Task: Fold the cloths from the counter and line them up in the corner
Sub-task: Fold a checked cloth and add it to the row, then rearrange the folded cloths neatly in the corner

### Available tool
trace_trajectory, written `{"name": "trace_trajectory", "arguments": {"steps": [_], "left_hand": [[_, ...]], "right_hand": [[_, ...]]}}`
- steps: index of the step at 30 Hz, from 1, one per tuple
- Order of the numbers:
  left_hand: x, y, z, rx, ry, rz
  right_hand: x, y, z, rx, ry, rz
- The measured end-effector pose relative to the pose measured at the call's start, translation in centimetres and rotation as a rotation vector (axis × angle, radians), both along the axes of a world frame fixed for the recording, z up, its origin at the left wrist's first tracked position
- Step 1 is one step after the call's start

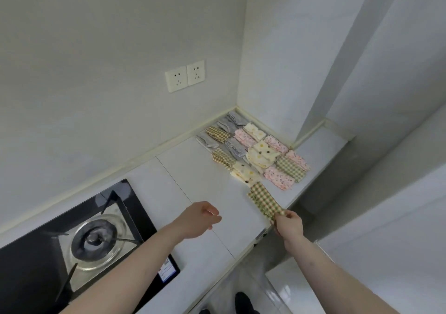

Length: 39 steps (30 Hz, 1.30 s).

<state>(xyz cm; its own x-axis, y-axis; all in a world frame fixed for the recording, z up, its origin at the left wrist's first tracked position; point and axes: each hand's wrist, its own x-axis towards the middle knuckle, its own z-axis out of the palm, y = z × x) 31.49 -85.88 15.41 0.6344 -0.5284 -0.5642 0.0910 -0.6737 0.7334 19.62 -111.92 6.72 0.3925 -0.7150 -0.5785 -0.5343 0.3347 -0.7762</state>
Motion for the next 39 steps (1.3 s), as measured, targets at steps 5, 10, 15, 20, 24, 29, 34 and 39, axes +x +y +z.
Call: {"name": "trace_trajectory", "arguments": {"steps": [5,10,15,20,24,29,34,39], "left_hand": [[1.4,-1.2,-0.4,0.023,-0.017,0.080],[2.6,-2.5,-1.6,0.054,-0.013,0.131],[2.6,-4.2,-2.7,0.077,0.011,0.166],[2.1,-5.3,-3.3,0.091,0.025,0.187],[1.5,-5.4,-3.8,0.096,0.034,0.203],[1.3,-4.4,-4.5,0.108,0.037,0.192],[3.3,-2.7,-5.2,0.102,0.006,0.169],[6.1,-2.9,-6.3,0.076,0.006,0.176]], "right_hand": [[4.1,-4.0,-1.9,0.007,0.047,-0.039],[6.3,-6.8,-3.6,-0.041,0.124,0.036],[7.0,-8.4,-4.9,-0.167,0.297,0.300],[6.3,-8.2,-5.4,-0.474,0.466,0.516],[6.5,-8.5,-5.4,-0.627,0.421,0.554],[7.5,-8.9,-5.6,-0.586,0.400,0.487],[8.3,-9.3,-4.9,-0.443,0.456,0.536],[9.6,-9.9,-3.2,-0.250,0.397,0.635]]}}
